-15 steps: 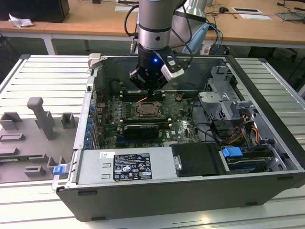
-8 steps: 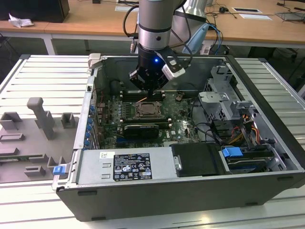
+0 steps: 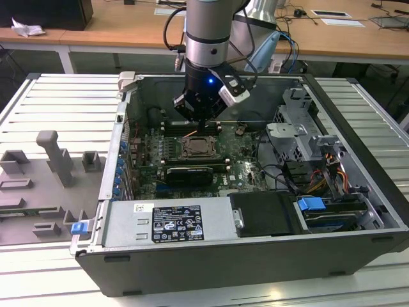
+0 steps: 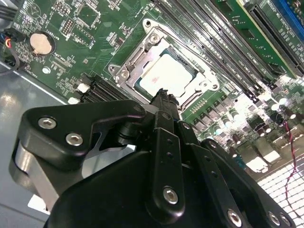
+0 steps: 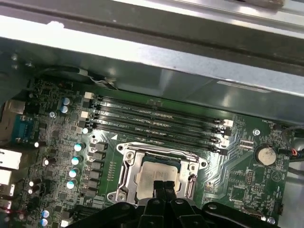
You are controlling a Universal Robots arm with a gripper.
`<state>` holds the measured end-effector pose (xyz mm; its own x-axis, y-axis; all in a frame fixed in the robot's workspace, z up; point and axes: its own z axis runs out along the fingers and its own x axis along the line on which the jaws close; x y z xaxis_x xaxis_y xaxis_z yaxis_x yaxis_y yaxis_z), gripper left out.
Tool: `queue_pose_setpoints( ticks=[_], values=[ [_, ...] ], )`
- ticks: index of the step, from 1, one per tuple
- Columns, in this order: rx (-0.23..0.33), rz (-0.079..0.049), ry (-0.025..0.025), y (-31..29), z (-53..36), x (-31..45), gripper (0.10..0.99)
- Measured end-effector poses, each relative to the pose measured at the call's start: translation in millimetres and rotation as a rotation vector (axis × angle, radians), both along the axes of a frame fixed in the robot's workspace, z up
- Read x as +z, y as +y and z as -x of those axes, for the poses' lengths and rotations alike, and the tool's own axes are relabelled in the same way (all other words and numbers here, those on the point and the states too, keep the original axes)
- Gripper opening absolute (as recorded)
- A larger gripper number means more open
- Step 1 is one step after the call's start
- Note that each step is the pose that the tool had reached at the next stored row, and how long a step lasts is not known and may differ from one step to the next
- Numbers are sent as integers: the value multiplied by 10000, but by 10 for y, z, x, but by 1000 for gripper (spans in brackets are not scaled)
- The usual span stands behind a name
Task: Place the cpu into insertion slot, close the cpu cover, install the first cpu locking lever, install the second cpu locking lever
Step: 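Install the first cpu locking lever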
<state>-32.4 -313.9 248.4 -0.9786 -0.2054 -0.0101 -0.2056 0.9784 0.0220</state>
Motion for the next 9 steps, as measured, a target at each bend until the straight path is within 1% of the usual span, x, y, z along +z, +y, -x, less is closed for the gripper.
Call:
queue_pose_setpoints(
  ticks=[2, 9],
  values=[
    [289, 0, 0, 0, 0, 0, 106],
    [986, 0, 0, 0, 0, 0, 106]
  ],
)
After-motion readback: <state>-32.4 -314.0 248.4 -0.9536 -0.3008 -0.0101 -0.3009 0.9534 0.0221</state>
